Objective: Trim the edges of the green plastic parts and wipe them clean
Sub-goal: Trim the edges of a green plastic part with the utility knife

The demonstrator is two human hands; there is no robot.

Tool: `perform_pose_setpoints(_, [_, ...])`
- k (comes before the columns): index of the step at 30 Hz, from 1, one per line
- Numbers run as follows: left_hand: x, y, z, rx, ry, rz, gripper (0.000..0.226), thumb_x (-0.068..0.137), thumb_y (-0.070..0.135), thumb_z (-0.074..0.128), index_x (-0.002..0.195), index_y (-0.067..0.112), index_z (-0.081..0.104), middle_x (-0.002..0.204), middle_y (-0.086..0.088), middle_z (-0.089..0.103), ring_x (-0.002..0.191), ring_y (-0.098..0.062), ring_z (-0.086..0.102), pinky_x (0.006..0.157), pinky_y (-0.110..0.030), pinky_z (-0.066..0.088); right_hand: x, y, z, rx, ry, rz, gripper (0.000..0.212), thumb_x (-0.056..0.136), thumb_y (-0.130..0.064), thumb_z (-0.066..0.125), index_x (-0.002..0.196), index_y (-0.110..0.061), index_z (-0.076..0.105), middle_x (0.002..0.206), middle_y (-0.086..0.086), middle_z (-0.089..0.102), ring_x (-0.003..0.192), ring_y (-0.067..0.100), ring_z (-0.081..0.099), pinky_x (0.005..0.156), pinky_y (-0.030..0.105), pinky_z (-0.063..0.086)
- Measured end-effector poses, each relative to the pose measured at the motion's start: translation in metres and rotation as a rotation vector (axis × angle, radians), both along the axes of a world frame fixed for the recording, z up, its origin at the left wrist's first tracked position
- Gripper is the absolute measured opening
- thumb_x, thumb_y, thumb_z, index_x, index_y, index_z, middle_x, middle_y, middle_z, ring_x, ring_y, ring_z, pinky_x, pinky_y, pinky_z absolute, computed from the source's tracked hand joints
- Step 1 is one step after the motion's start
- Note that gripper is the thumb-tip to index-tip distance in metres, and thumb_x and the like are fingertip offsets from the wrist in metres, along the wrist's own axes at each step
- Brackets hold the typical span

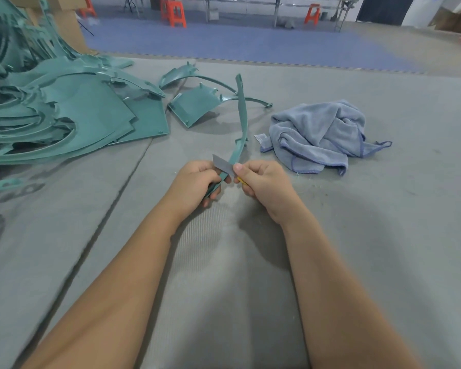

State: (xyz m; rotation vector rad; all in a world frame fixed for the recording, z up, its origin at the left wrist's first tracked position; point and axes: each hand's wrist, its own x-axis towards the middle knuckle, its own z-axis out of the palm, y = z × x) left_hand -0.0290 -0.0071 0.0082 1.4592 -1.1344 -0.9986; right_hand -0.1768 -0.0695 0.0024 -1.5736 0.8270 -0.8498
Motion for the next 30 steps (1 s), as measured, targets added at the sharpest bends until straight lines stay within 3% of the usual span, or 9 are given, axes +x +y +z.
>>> perform_pose_setpoints(5, [0.002,-0.001,0.000,-0.016,-0.078,0.008,0.028,0.089,0.006,0.042,0.077,0.008,0.068,0.046,-0.002,0.047,0.040,-0.011,0.040,0.036,-0.021,0.034,0.001,-0.001,0.000,-0.006,-0.001,-0.056,0.036,0.098,-0.021,0.057,0.064,-0.012,0.061,0.044,-0.003,0.039,0.043,0.008,0.030,0.048,0.021,0.027])
perform_pose_setpoints(20, [0.009,-0.002,0.000,-0.025,-0.092,-0.039,0.034,0.088,0.007,0.040,0.070,0.014,0.068,0.044,-0.002,0.043,0.036,-0.010,0.035,0.035,-0.019,0.032,-0.003,-0.005,-0.002,0.043,-0.100,-0.036,0.032,0.100,-0.022,0.055,0.072,-0.007,0.061,0.043,-0.007,0.038,0.040,0.003,0.030,0.040,0.011,0.026])
perform_pose_setpoints(30, [0.019,0.000,0.000,0.009,-0.107,-0.119,0.032,0.082,0.012,0.041,0.071,0.015,0.071,0.044,-0.004,0.043,0.034,-0.011,0.035,0.034,-0.019,0.031,-0.004,-0.010,0.000,0.187,-0.323,-0.189,0.032,0.101,-0.021,0.051,0.072,-0.011,0.055,0.050,-0.002,0.035,0.042,0.007,0.024,0.041,0.019,0.017])
